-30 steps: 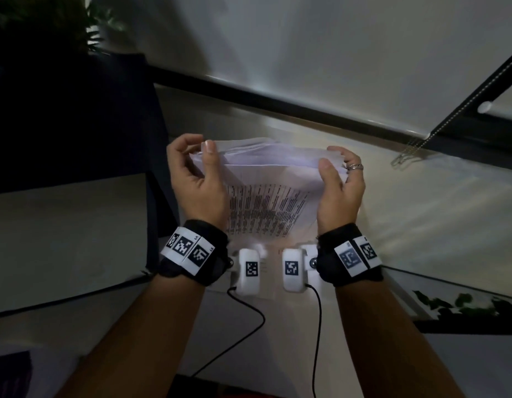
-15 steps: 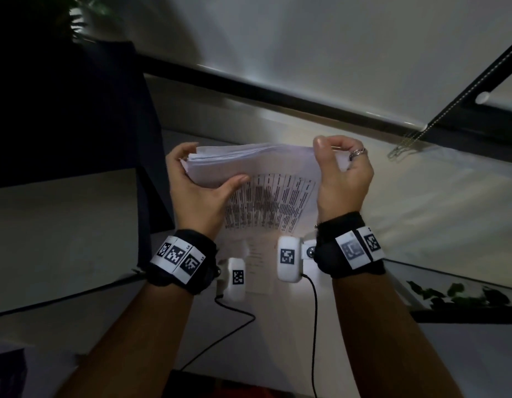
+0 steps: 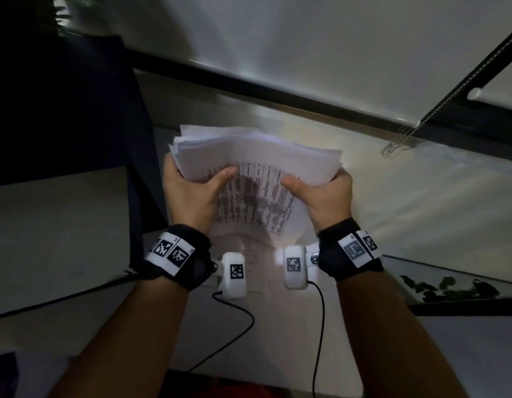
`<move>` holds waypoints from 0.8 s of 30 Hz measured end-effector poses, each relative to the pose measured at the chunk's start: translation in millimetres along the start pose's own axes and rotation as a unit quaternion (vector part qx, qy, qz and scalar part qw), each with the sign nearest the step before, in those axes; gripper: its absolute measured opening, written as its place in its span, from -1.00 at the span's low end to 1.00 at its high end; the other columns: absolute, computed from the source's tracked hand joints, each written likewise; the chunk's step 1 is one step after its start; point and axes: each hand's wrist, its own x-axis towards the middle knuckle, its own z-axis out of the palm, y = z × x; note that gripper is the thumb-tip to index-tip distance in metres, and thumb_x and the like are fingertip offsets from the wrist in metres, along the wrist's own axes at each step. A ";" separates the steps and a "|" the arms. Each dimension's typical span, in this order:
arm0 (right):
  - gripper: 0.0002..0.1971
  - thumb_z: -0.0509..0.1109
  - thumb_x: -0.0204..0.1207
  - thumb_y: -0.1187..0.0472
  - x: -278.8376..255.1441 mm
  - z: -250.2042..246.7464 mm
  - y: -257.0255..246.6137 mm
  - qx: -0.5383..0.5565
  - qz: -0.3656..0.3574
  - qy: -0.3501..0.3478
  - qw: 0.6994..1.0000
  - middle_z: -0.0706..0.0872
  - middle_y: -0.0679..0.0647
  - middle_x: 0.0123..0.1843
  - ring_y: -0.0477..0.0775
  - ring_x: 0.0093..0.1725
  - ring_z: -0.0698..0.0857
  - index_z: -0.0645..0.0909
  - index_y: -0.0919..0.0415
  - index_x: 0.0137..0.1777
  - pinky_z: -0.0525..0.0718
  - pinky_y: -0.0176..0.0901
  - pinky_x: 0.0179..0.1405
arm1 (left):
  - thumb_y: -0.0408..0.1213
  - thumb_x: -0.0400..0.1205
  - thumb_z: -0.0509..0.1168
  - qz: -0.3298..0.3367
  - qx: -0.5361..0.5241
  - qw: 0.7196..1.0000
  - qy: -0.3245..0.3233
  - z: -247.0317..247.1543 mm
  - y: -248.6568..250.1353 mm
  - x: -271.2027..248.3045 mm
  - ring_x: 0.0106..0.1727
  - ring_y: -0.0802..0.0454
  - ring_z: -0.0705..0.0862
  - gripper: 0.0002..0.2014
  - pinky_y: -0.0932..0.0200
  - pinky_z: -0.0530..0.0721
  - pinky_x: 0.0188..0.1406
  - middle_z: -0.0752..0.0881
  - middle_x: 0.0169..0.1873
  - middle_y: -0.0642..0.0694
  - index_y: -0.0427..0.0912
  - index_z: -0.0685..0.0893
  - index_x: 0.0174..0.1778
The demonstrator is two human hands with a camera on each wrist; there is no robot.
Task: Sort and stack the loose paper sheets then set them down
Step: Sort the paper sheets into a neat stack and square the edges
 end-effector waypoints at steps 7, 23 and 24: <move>-0.66 0.74 0.24 0.33 -0.2 3.5 -11.8 -0.004 -0.025 0.045 0.999 0.85 0.15 -0.03 0.15 0.01 0.85 0.75 0.19 -0.01 0.83 0.10 0.00 | -0.18 0.20 0.72 -0.006 -0.015 1.000 0.007 3.8 0.6 -7.4 0.07 0.02 0.80 -0.37 0.13 0.80 -0.01 0.78 0.06 -0.12 -0.11 0.62 0.15; -0.51 0.62 0.35 0.11 6.4 4.7 -11.7 0.025 -0.054 0.032 0.998 0.75 0.01 -0.04 0.00 -0.09 0.79 0.56 0.15 0.25 0.76 -0.24 -0.18 | -0.38 0.35 0.64 -0.019 0.001 1.000 -0.005 -6.2 -12.4 -2.8 -0.01 0.19 0.78 -0.51 0.27 0.75 -0.07 0.77 -0.01 -0.03 -0.12 0.62 0.14; -0.53 0.66 0.28 0.18 5.6 4.7 -10.0 0.006 -0.042 0.025 0.999 0.77 0.04 -0.02 0.04 -0.03 0.83 0.63 0.18 0.17 0.78 -0.24 -0.17 | -0.42 0.36 0.62 -0.019 -0.008 1.000 -0.003 -3.6 -10.7 -3.3 -0.10 0.24 0.79 -0.61 0.30 0.73 -0.12 0.79 -0.10 -0.01 -0.14 0.68 0.05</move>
